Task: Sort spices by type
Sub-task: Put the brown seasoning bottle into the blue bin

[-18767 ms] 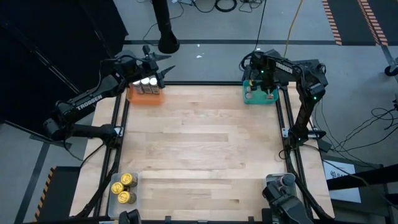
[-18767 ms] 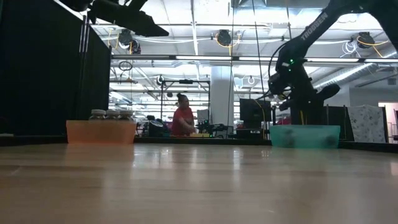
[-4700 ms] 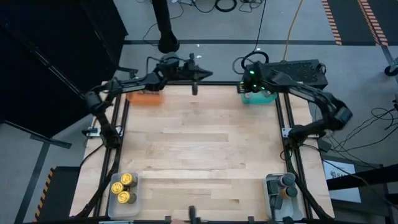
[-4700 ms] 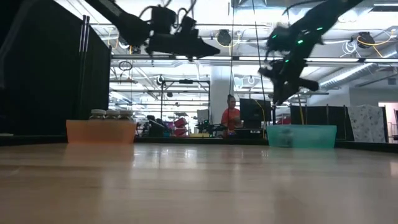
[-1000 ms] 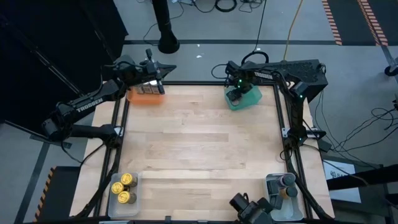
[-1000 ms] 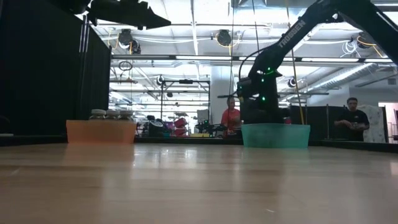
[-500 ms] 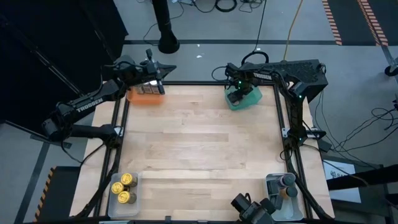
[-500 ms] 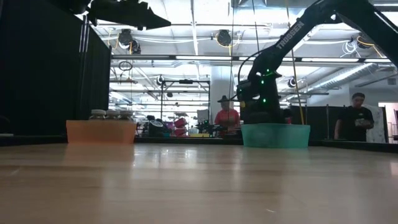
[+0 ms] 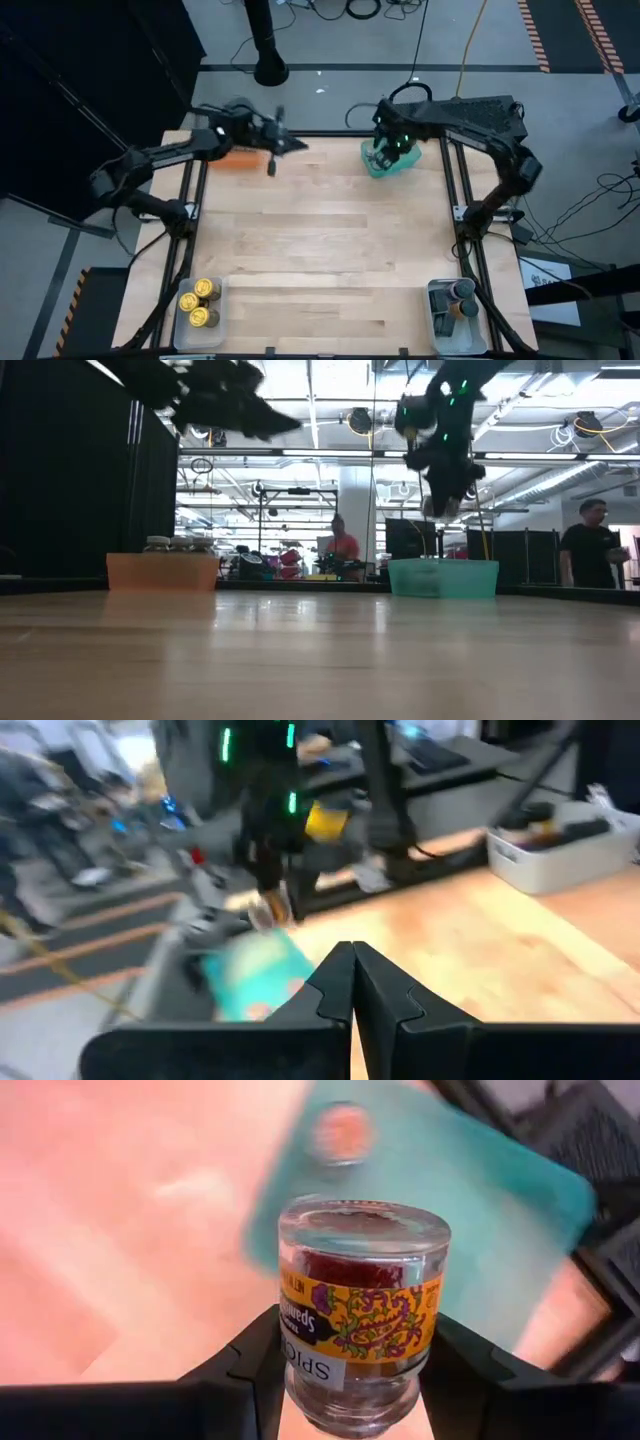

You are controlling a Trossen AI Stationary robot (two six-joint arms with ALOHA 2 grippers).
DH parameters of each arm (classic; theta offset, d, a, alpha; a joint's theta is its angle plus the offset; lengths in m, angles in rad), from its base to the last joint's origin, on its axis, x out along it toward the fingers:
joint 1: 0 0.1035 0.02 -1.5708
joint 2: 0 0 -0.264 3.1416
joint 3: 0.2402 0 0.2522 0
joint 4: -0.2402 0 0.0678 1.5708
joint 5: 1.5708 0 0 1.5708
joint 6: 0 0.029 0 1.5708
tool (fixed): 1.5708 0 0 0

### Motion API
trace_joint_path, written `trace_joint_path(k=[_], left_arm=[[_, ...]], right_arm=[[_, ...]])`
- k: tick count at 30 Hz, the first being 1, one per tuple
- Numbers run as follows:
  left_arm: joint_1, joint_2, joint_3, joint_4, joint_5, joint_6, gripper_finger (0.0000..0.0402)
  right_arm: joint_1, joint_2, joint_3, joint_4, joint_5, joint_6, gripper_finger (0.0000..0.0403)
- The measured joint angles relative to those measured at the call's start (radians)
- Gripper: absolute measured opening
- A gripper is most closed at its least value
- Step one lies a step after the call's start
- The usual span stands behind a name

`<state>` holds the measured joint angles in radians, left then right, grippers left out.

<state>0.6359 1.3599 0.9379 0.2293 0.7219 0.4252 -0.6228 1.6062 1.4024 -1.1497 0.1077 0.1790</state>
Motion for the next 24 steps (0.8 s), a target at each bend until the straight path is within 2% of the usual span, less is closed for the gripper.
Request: trace_joint_path(k=[6,10,13,18,24], left_arm=[[-0.101,0.189,0.000,0.135,-0.024,-0.041,0.0011],[-0.121,0.250,0.012,0.168,-0.075,-0.054,0.0040],[-0.124,0.276,0.024,0.183,-0.076,-0.099,0.0081],[-0.164,0.322,0.028,0.288,-0.083,-0.169,0.0168],[-0.214,0.336,0.028,0.396,-0.208,-0.184,0.0250]], right_arm=[[0.263,-0.087,-0.103,0.105,0.067,0.060,0.0156],[0.390,-0.090,-0.118,0.118,0.205,0.122,0.0156],[0.447,-0.088,-0.118,0.161,0.252,0.129,0.0156],[0.504,-0.088,-0.118,0.257,0.343,0.054,0.0156],[0.506,-0.088,-0.118,0.318,0.348,-0.014,0.0156]])
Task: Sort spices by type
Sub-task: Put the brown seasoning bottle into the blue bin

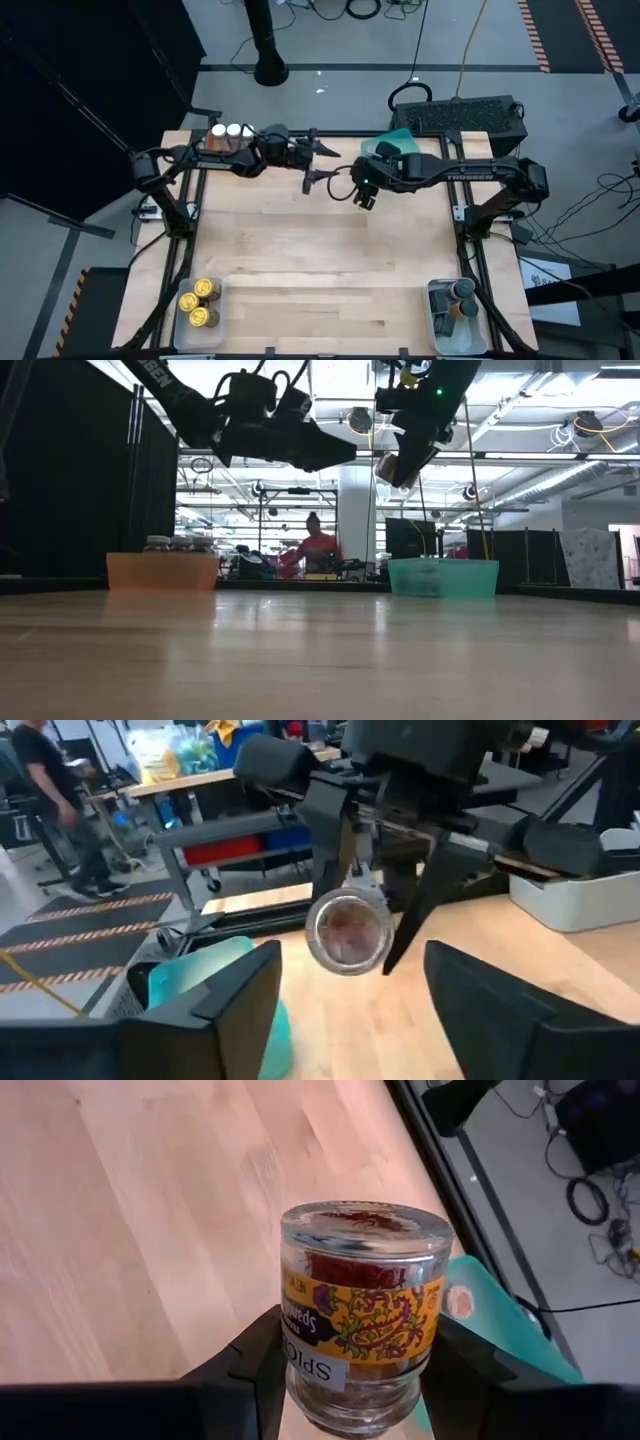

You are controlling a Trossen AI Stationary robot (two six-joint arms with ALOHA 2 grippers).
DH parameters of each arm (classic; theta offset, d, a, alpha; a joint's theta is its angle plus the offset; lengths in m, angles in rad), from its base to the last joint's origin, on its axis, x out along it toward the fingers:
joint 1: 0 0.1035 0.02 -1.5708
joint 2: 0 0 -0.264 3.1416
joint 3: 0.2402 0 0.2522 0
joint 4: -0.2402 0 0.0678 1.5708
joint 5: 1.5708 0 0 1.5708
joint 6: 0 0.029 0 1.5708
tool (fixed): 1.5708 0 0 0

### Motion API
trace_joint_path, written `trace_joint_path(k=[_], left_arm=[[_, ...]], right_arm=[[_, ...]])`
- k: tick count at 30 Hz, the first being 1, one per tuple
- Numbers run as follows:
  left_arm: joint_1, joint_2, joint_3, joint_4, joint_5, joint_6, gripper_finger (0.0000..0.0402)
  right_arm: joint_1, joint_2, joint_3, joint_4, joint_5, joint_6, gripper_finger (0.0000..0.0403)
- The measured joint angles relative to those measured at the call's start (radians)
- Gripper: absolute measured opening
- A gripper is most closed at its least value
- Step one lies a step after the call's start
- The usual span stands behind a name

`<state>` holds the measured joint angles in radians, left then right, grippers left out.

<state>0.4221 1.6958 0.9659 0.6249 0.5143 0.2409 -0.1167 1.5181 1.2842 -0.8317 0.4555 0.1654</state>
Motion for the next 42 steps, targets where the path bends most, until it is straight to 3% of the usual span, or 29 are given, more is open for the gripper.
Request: trace_joint_path(k=[5,20,28,33,42], left_arm=[[-0.020,0.004,0.017,-0.002,-0.008,0.001,0.0271],[-0.019,0.183,0.197,-0.003,0.014,-0.157,0.0272],[-0.018,0.215,0.206,-0.002,-0.007,-0.150,0.0272],[-0.018,0.217,0.205,-0.014,0.092,-0.070,0.0272],[-0.024,0.217,0.205,-0.003,0.100,-0.047,0.0272]], right_arm=[[-0.008,0.000,0.000,-0.002,0.019,-0.021,0.0156],[-0.013,0.001,0.000,-0.006,0.016,-0.018,0.0156],[-0.014,0.002,0.000,-0.004,0.017,-0.020,0.0156],[-0.014,0.002,0.000,-0.001,0.014,-0.024,0.0156],[-0.013,0.002,0.000,0.000,0.008,-0.026,0.0156]])
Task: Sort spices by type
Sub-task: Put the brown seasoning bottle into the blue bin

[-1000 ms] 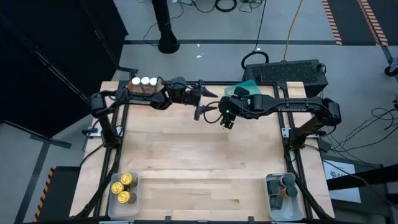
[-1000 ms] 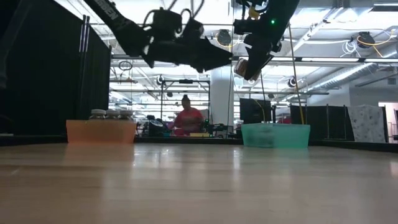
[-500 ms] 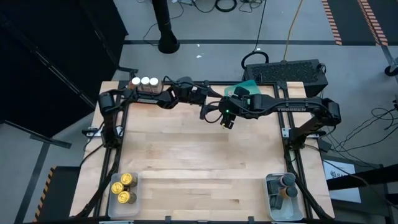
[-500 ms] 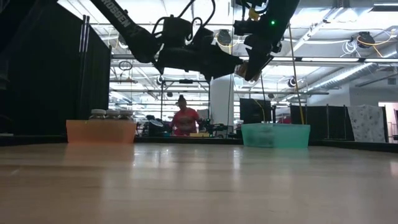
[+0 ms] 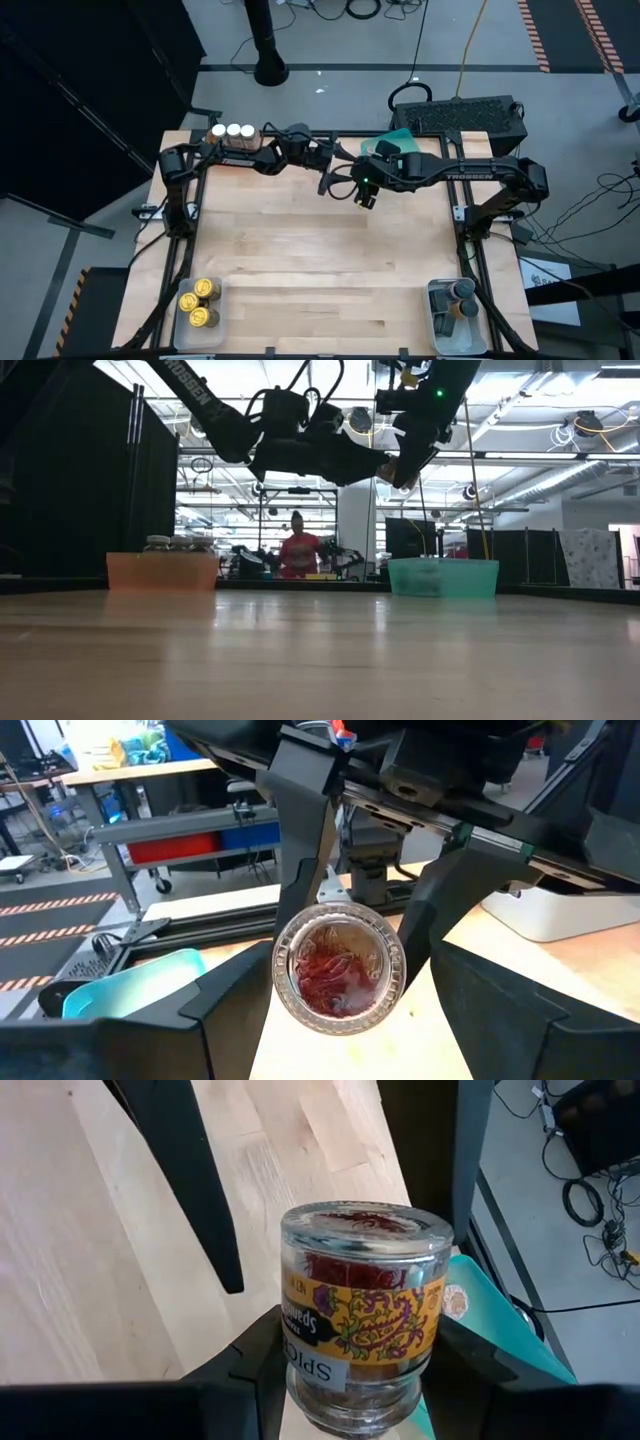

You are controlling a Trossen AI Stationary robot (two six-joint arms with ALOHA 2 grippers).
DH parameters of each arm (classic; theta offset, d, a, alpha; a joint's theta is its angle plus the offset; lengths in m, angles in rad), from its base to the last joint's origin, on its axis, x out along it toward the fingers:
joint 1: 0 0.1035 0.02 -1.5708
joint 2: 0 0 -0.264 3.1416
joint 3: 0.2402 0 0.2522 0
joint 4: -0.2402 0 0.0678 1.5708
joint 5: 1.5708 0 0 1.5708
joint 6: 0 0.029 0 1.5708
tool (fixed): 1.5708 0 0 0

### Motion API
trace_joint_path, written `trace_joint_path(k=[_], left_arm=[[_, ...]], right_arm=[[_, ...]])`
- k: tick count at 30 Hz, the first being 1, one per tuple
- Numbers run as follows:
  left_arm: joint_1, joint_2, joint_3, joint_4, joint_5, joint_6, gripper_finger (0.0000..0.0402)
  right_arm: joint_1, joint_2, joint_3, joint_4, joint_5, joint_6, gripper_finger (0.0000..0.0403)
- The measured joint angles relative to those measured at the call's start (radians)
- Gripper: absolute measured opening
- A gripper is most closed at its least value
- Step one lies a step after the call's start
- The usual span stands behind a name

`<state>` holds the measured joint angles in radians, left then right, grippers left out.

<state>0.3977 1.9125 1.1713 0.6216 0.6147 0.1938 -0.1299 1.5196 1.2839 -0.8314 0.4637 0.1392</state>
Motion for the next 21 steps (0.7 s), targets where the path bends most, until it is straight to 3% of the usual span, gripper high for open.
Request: trace_joint_path(k=[14,21], left_arm=[[-0.004,-0.001,0.013,-0.024,0.005,0.058,0.0268],[-0.004,-0.003,0.014,-0.047,0.021,0.082,0.0196]], right_arm=[[-0.001,0.000,0.000,0.022,-0.002,-0.025,0.0156],[0.000,0.000,0.000,0.022,-0.019,-0.033,0.0156]])
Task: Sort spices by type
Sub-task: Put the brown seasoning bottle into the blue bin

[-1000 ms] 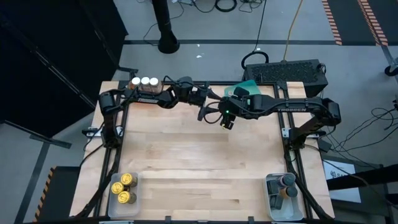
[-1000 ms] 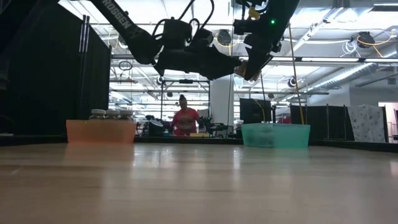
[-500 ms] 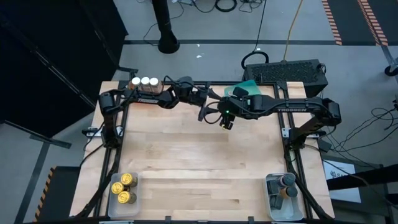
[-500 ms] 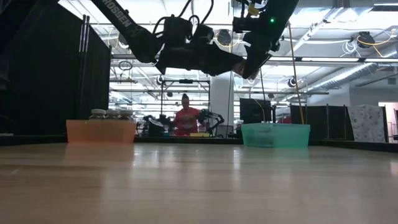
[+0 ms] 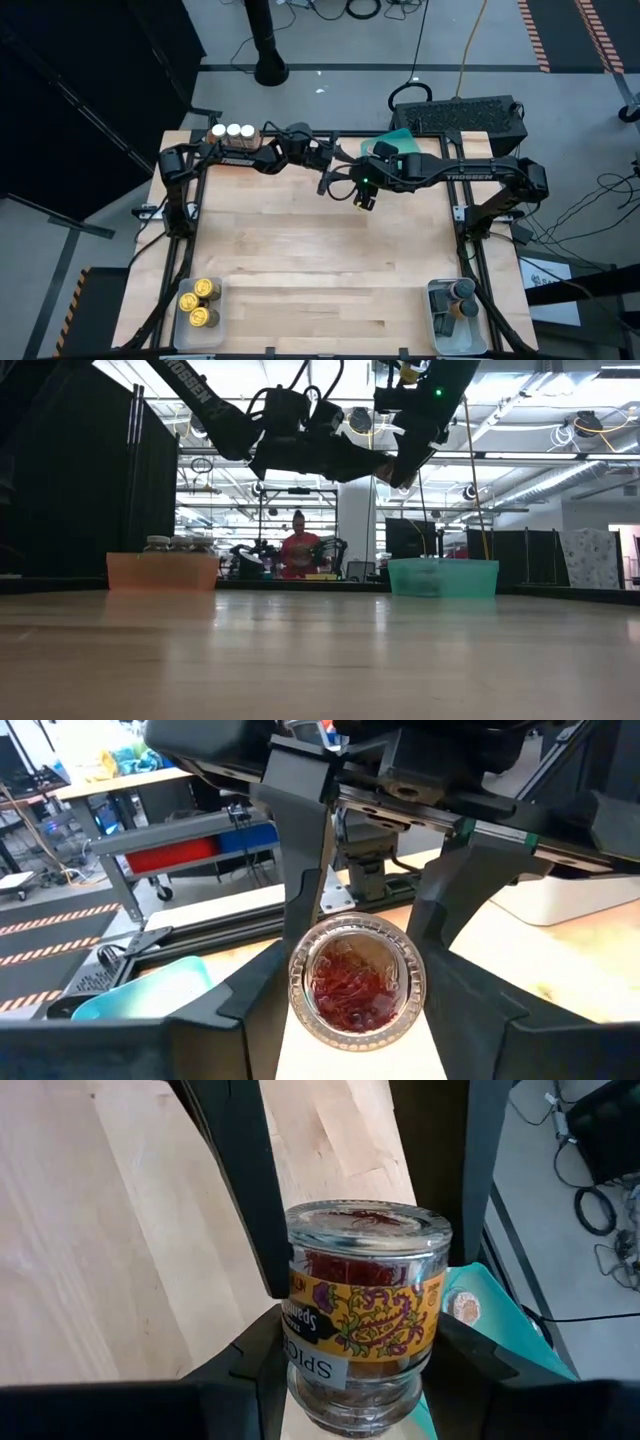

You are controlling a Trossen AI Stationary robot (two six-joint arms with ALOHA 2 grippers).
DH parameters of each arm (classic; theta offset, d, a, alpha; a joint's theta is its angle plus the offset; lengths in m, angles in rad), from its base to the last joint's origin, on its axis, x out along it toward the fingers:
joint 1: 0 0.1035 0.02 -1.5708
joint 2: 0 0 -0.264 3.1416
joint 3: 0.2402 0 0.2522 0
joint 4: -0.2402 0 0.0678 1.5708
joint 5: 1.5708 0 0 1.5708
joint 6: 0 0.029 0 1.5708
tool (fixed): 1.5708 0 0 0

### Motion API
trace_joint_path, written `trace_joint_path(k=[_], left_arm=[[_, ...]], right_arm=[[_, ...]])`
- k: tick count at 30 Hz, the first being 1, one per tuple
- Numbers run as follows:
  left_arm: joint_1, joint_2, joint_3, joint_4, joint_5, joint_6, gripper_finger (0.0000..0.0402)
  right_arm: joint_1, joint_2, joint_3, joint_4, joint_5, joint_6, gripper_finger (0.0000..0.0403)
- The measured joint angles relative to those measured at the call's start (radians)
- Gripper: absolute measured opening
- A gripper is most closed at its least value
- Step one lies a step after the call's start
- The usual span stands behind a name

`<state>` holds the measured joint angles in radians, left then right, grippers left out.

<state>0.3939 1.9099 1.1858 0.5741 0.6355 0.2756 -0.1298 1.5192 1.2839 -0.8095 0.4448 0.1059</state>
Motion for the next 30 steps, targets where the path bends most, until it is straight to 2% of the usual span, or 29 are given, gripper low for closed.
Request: trace_joint_path(k=[9,16,19,22,26,30], left_arm=[[0.006,0.000,0.000,-0.003,-0.007,-0.002,0.0195],[0.064,0.004,-0.002,0.008,-0.013,-0.090,0.0195],[0.088,0.002,-0.002,0.023,-0.014,-0.124,0.0195],[0.116,0.002,-0.003,0.052,-0.004,-0.178,0.0195],[0.163,0.002,-0.047,0.246,0.121,-0.310,0.0195],[0.209,0.000,-0.123,0.599,0.246,-0.510,0.0195]], right_arm=[[-0.001,0.000,0.000,0.012,-0.010,-0.010,0.0159],[-0.002,-0.001,0.001,0.037,0.008,0.011,0.0299],[-0.003,-0.001,0.001,0.032,0.022,0.012,0.0333],[-0.002,-0.019,0.000,-0.008,0.068,0.013,0.0343],[-0.003,-0.084,0.000,-0.062,0.129,0.023,0.0339],[-0.002,-0.185,-0.035,0.011,0.142,-0.033,0.0338]])
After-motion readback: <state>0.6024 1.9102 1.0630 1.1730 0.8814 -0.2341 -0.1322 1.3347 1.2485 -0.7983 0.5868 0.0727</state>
